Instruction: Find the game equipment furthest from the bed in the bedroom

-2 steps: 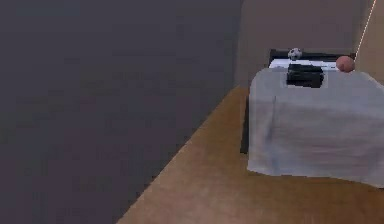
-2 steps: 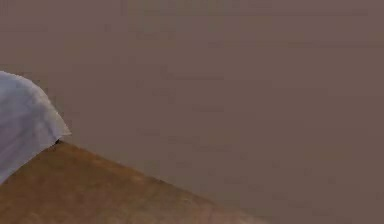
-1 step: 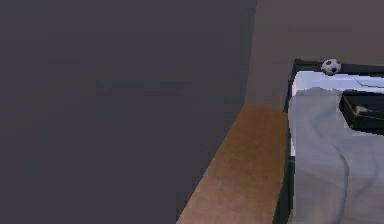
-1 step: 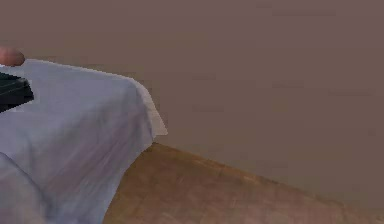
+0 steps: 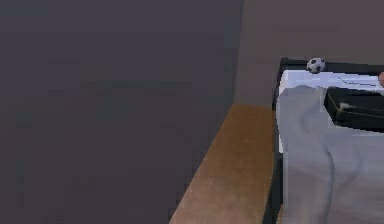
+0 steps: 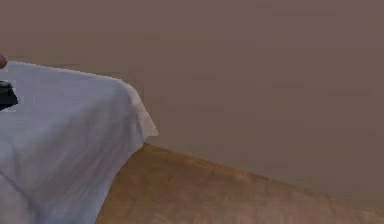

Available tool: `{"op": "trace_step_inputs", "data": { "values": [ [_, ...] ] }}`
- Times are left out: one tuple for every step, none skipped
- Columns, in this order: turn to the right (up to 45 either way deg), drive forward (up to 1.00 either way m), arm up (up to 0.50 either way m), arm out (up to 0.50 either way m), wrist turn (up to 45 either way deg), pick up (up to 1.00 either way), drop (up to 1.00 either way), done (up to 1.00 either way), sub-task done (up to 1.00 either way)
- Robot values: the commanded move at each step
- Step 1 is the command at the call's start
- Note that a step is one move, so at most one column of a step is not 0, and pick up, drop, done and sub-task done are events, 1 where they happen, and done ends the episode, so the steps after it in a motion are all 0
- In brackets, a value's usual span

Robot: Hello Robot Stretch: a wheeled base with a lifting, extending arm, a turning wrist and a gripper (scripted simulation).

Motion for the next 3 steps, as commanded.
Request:
{"op": "trace_step_inputs", "data": {
  "values": [
    [0.0,1.00,0.00,0.00,0.0,0.00,0.00,0.00,0.00],
    [15.0,0.00,0.00,0.00,0.0,0.00,0.00,0.00,0.00],
    [0.0,0.15,0.00,0.00,0.0,0.00,0.00,0.00,0.00]
  ]
}}
